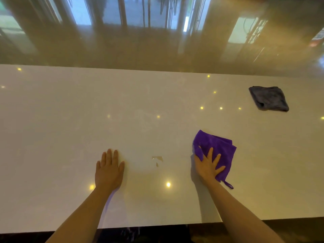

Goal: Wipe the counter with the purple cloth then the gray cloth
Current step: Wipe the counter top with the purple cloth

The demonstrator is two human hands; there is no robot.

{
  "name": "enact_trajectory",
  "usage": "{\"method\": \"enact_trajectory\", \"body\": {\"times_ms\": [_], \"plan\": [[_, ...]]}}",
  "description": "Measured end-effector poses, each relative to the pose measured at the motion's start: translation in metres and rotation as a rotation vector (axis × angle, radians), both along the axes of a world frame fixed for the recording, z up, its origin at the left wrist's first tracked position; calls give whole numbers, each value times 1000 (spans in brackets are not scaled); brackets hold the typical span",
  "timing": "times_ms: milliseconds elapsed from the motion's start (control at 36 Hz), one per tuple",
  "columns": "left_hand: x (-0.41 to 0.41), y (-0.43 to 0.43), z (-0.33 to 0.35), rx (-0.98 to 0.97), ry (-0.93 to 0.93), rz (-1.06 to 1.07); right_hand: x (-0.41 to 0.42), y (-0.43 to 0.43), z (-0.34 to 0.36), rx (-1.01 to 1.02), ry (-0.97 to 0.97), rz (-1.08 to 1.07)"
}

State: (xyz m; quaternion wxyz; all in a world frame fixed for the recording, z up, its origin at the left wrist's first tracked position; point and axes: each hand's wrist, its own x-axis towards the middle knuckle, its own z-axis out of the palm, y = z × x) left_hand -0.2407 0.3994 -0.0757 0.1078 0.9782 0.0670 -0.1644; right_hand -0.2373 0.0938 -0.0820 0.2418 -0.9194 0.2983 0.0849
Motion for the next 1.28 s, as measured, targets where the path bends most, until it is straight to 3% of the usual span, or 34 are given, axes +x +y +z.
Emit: {"method": "enact_trajectory", "body": {"times_ms": [194,528,917,1111,1278], "plan": [[0,4,-2,-17,-23,-15,-2,67,-4,-16,73,190],[0,7,2,-76,-62,-62,-17,152,-16,-34,-80,696],[-1,-9,10,-25,-69,16,-17,64,-9,116,-161,1158],[2,-42,18,36,-44,114,-19,-17,-4,110,-173,1145],[7,-107,16,25,-38,71,-24,-101,-2,164,-192,1062]]}}
